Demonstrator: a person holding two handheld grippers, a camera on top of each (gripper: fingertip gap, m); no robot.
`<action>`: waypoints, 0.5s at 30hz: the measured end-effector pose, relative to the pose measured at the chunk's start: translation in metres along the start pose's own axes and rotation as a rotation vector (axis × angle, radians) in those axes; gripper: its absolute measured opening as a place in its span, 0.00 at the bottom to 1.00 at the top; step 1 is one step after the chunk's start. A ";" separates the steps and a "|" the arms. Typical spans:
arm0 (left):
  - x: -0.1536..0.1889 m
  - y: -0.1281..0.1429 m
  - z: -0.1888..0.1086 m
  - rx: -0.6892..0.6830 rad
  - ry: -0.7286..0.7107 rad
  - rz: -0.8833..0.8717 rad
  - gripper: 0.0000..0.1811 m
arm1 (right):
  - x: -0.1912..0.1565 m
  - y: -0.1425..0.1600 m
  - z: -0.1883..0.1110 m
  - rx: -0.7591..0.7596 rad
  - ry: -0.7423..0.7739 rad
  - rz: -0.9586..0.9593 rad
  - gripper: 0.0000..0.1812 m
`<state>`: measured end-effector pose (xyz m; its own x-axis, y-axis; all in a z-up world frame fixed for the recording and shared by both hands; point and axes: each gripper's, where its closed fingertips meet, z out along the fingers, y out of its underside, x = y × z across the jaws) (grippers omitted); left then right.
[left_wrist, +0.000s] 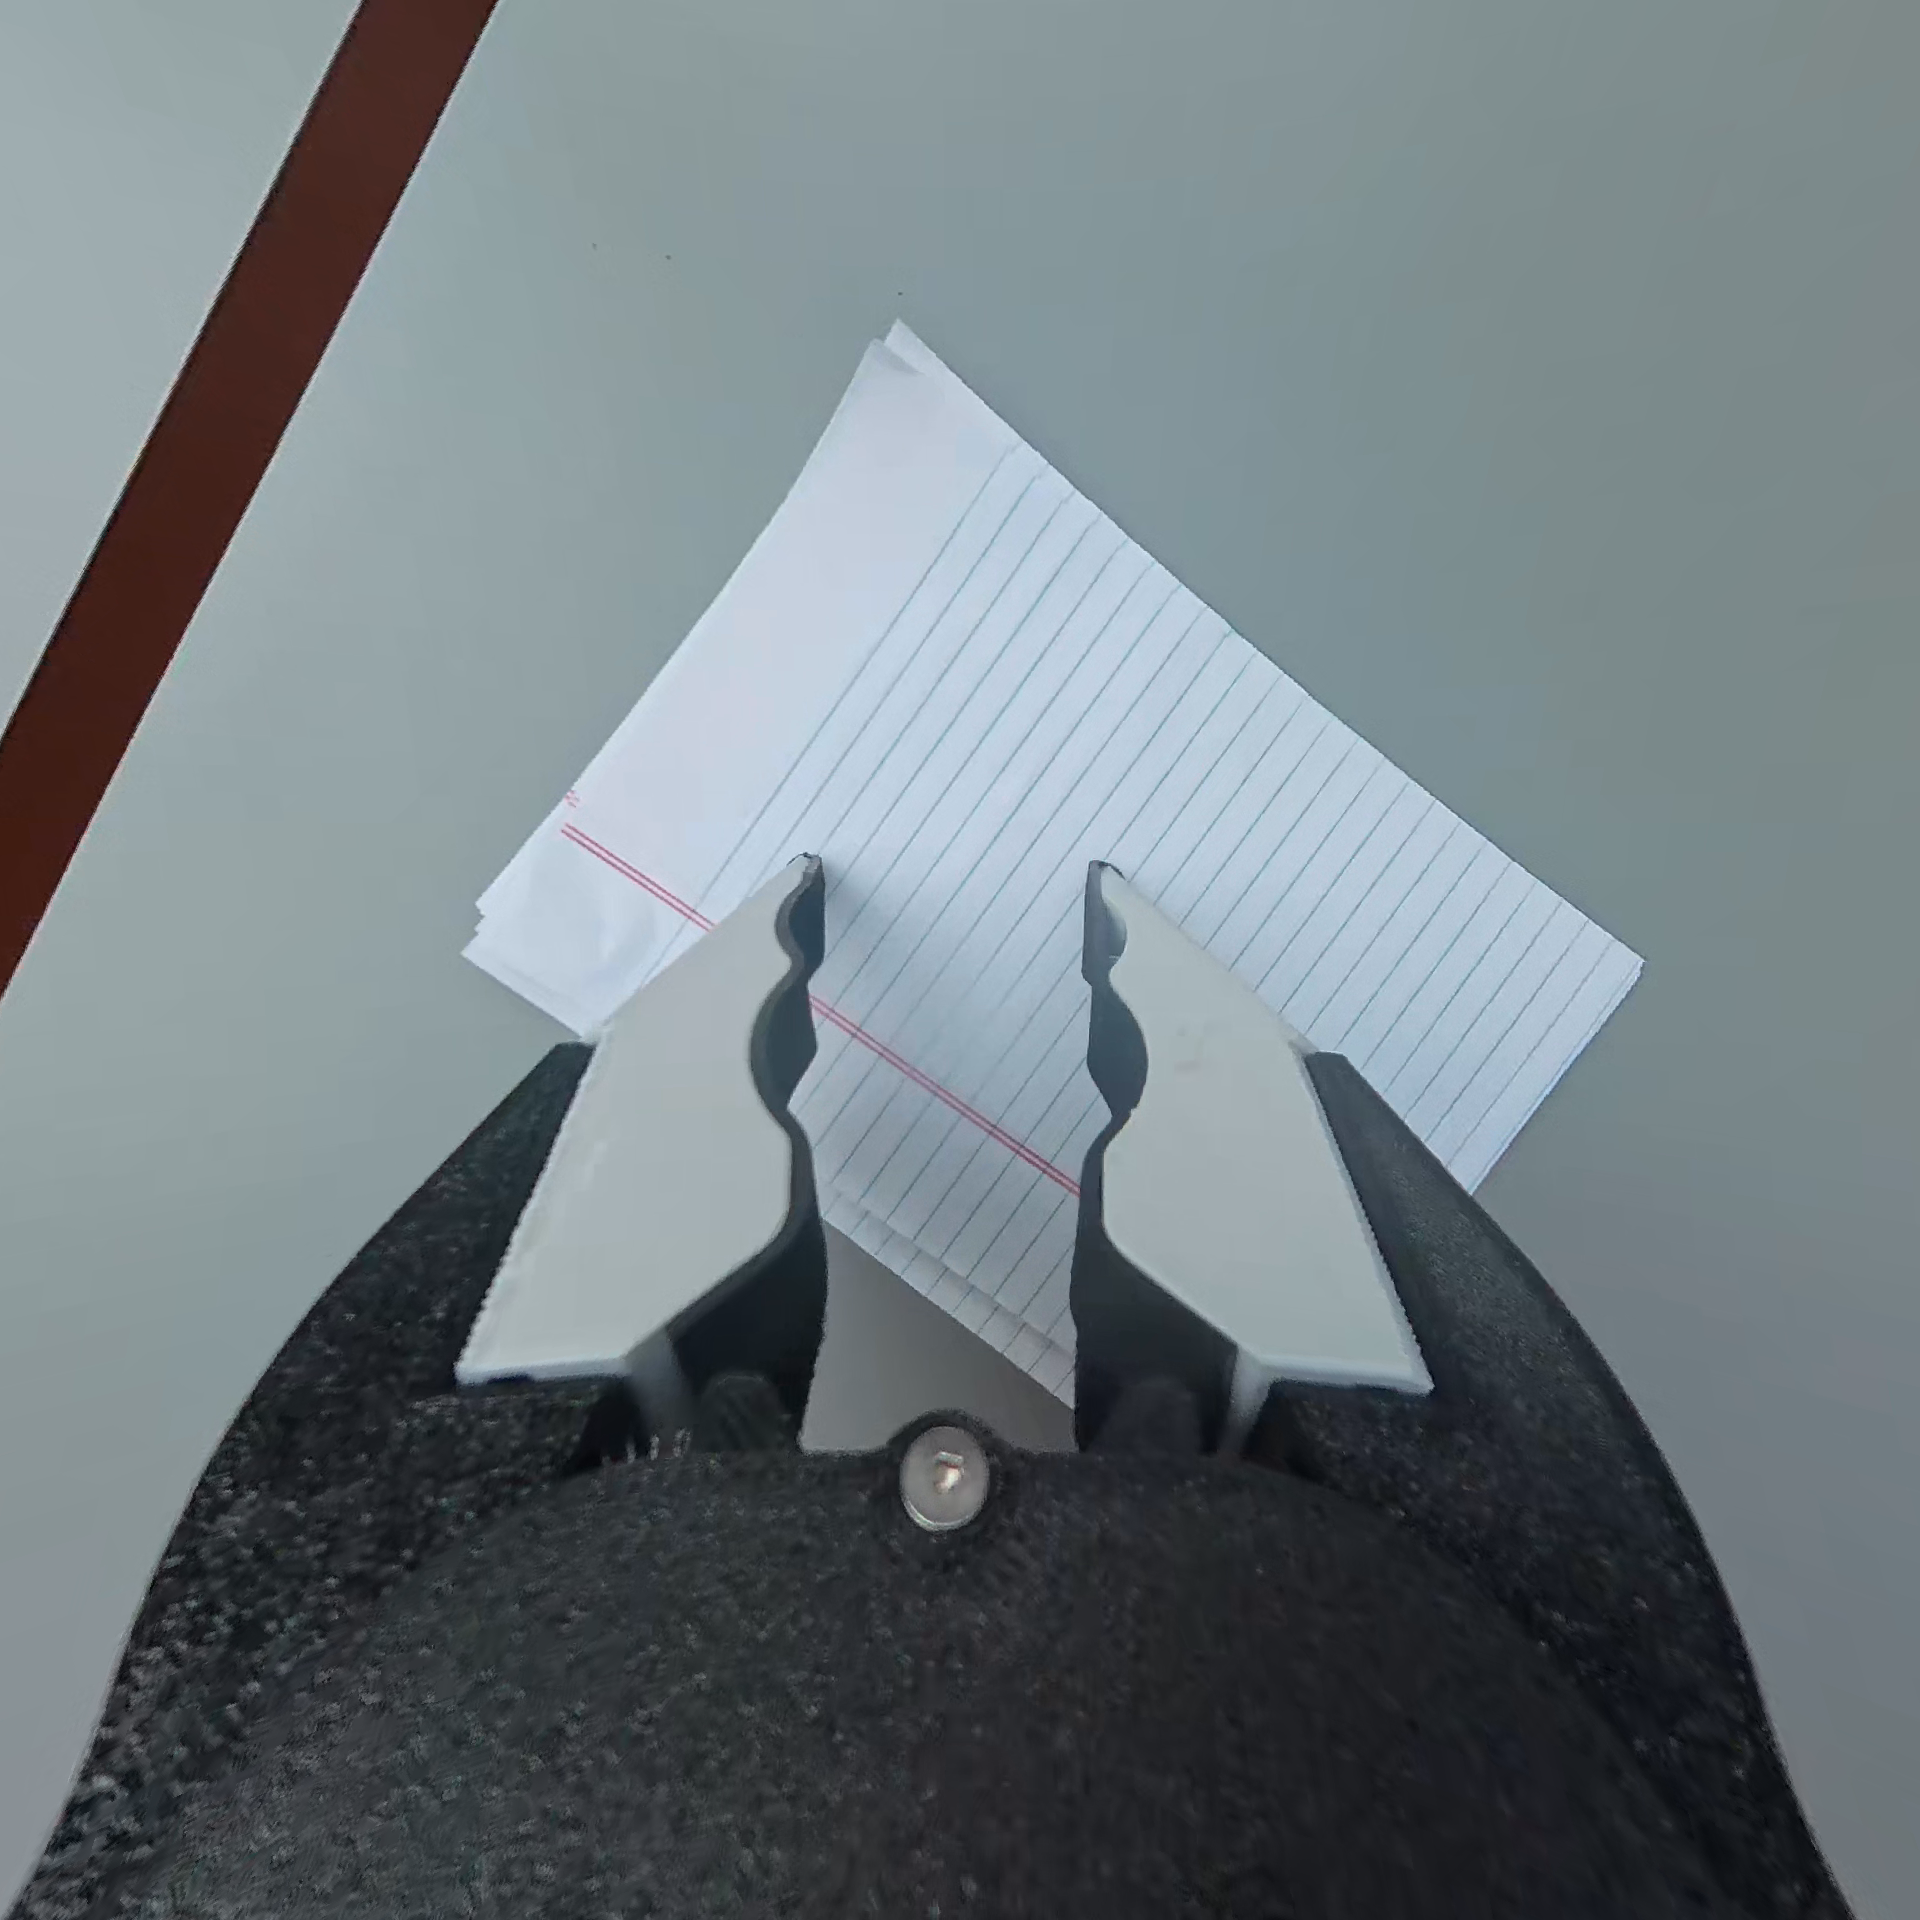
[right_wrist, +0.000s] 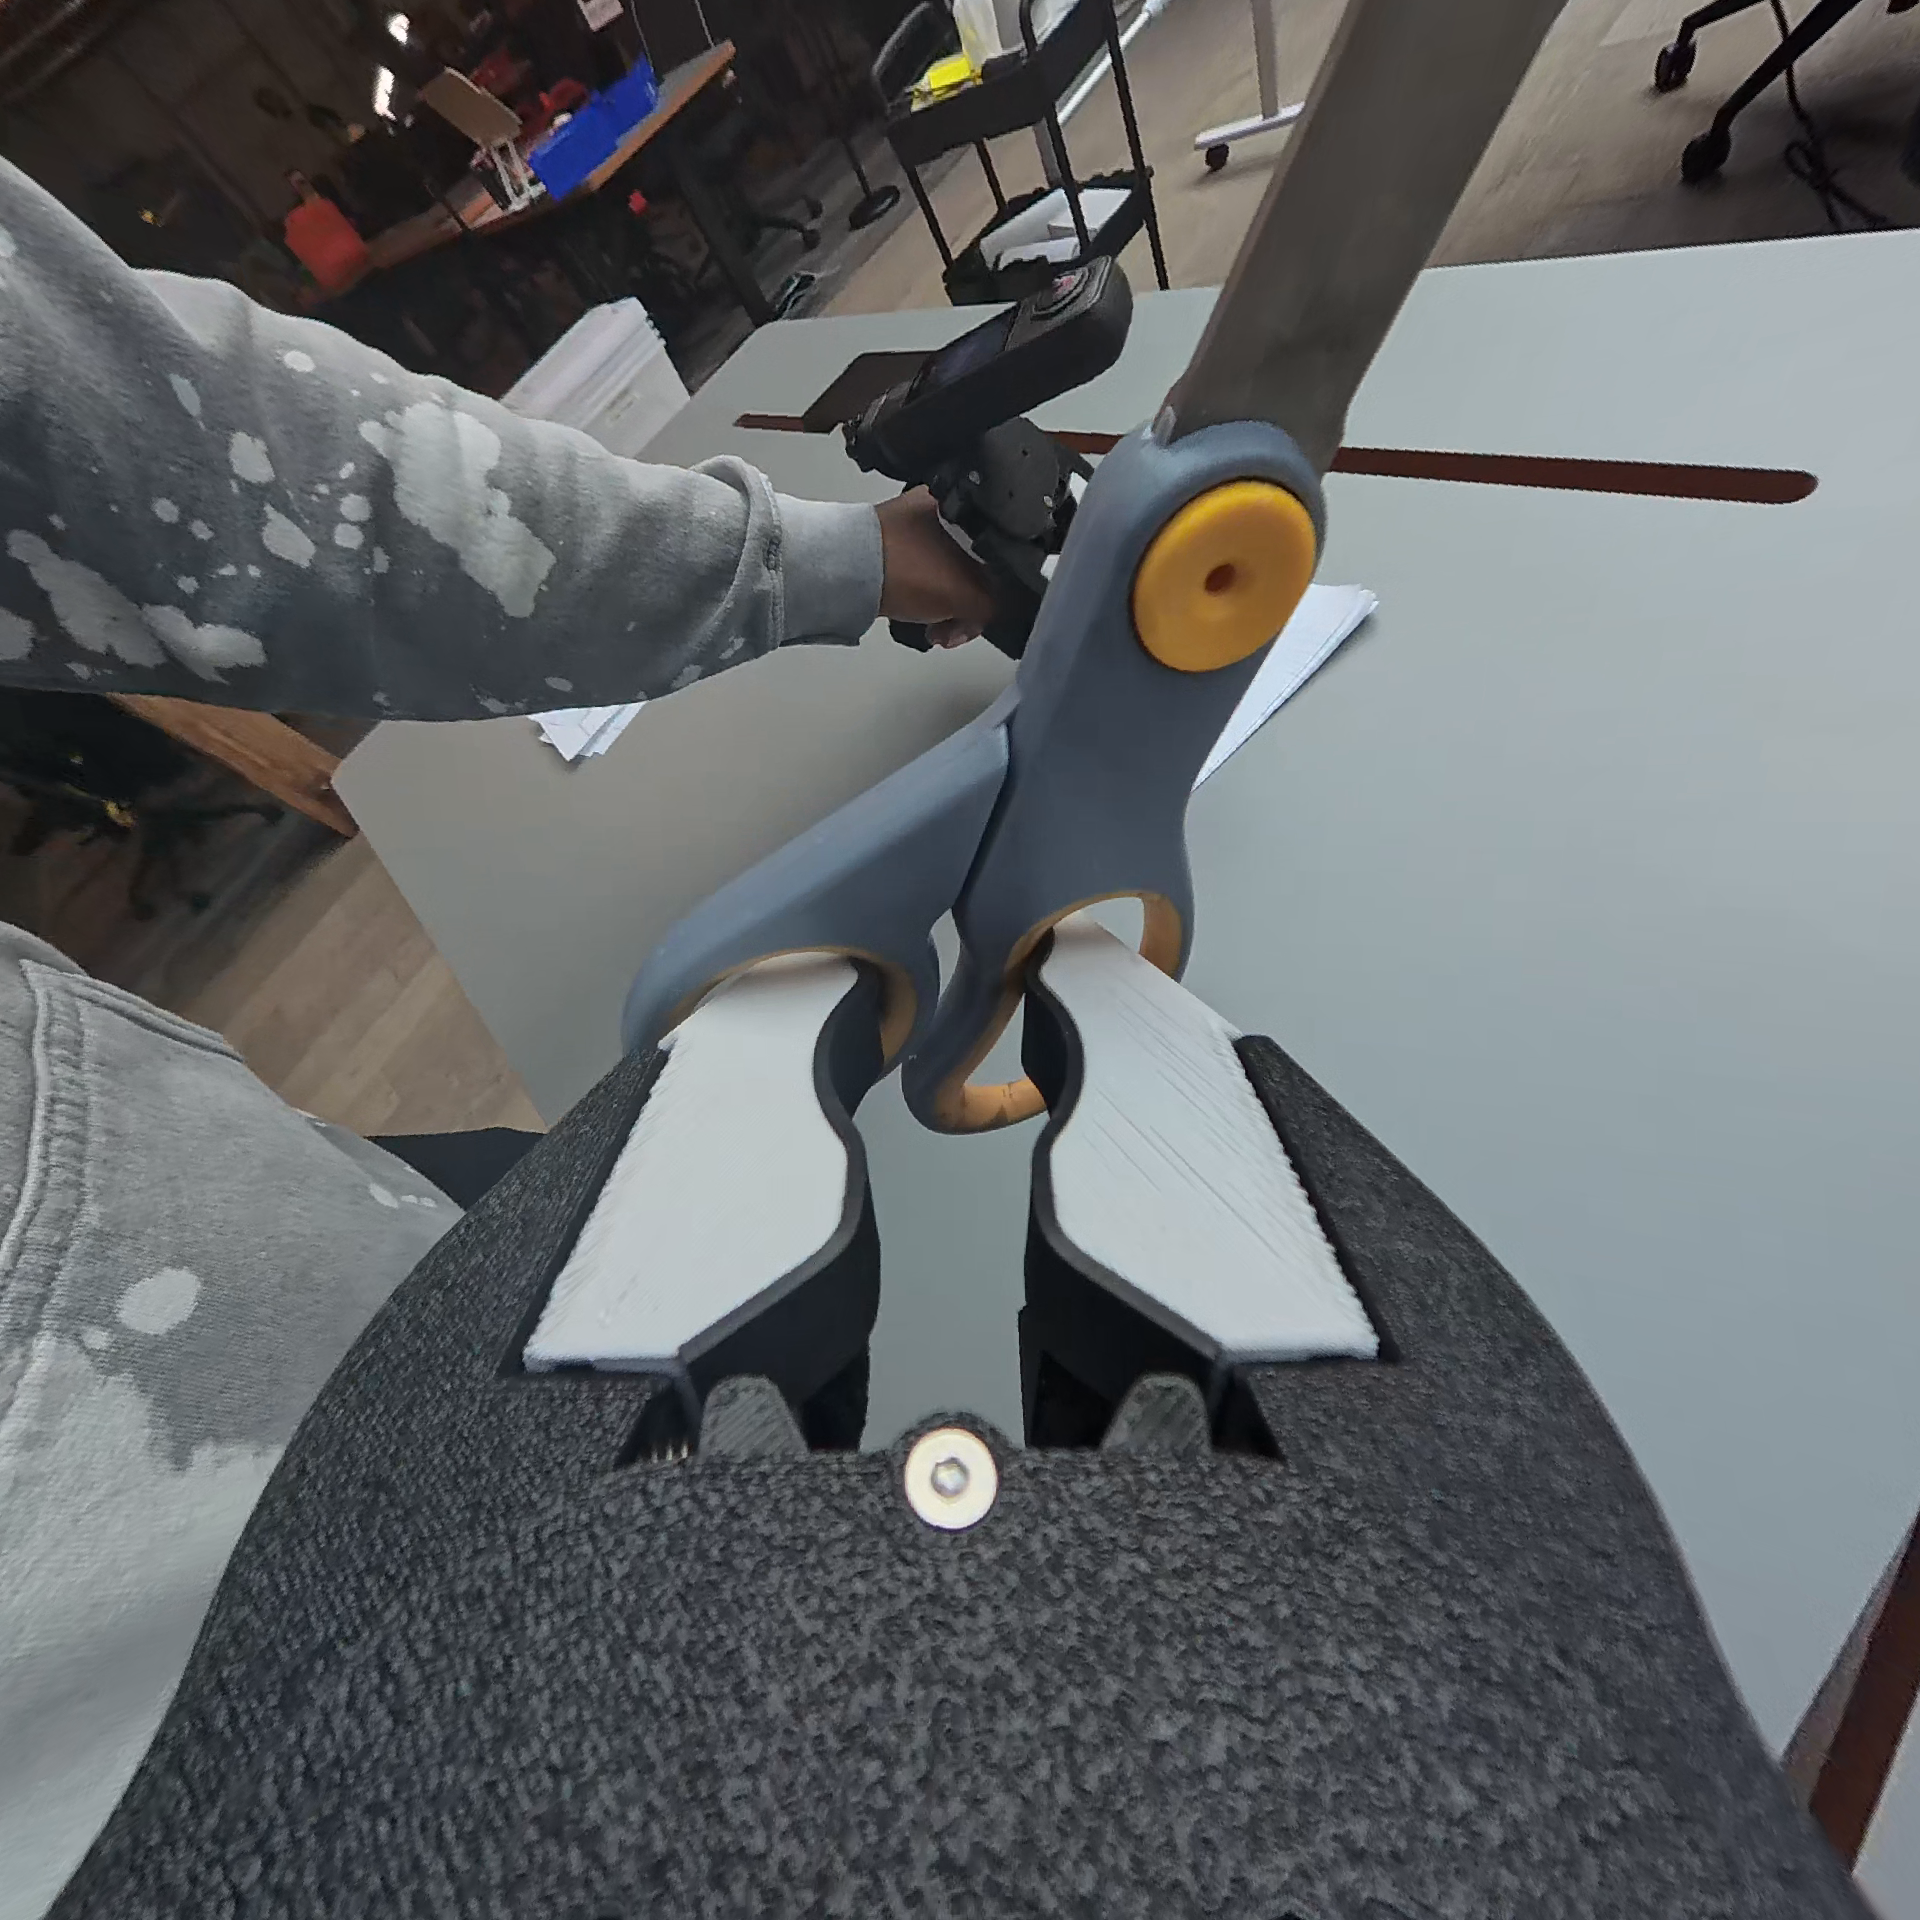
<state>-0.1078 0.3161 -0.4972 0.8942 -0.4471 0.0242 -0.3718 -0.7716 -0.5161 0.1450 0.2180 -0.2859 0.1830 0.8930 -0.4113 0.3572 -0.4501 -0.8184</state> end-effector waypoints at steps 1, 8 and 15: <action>-0.001 0.001 0.000 -0.008 -0.007 -0.001 0.27 | 0.003 -0.002 0.001 0.004 -0.002 0.000 0.11; 0.007 0.009 -0.005 -0.024 -0.026 -0.049 0.05 | 0.007 -0.019 0.015 0.014 -0.040 -0.028 0.11; 0.018 0.018 -0.013 0.009 -0.018 -0.072 0.00 | 0.003 -0.024 0.024 0.007 -0.064 -0.047 0.11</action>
<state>-0.1016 0.2881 -0.4954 0.9229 -0.3822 0.0459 -0.3041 -0.7971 -0.5217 0.1147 0.2316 -0.2769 0.1068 0.9114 -0.3973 0.3574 -0.4081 -0.8401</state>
